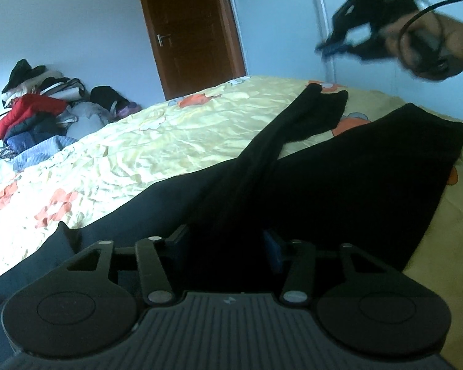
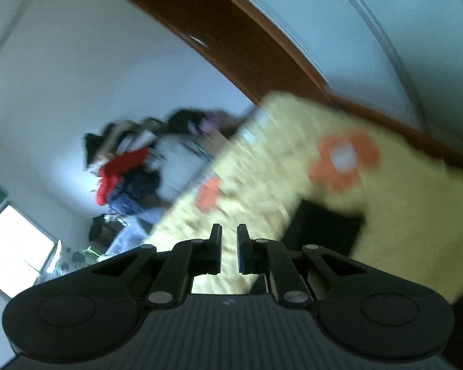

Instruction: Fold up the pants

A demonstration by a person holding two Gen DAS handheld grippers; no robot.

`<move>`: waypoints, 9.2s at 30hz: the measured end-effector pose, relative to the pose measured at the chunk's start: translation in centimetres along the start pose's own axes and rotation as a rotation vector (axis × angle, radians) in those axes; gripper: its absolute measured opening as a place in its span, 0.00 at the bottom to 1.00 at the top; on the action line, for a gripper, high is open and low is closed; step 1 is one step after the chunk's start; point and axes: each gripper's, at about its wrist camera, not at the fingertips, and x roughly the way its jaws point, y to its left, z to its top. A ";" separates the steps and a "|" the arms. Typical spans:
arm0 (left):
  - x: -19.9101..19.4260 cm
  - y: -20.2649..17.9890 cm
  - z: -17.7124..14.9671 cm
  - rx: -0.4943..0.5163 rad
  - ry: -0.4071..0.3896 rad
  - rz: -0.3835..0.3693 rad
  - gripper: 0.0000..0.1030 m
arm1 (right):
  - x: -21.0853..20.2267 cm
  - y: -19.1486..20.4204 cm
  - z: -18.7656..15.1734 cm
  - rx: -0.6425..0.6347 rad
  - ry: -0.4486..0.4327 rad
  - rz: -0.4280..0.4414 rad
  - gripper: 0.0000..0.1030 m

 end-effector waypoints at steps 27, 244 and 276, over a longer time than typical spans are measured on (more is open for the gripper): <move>0.8 0.6 0.3 -0.022 -0.002 -0.018 0.71 | 7.5 -2.7 -2.0 -0.022 -0.074 -0.070 0.70; -5.2 8.8 -6.0 -0.486 0.147 0.316 1.00 | -16.9 -1.7 -18.3 -0.269 -0.267 -0.505 1.00; -7.0 6.6 -3.4 -0.375 0.009 0.287 1.00 | -16.3 -4.2 -14.4 -0.056 -0.250 -0.135 0.14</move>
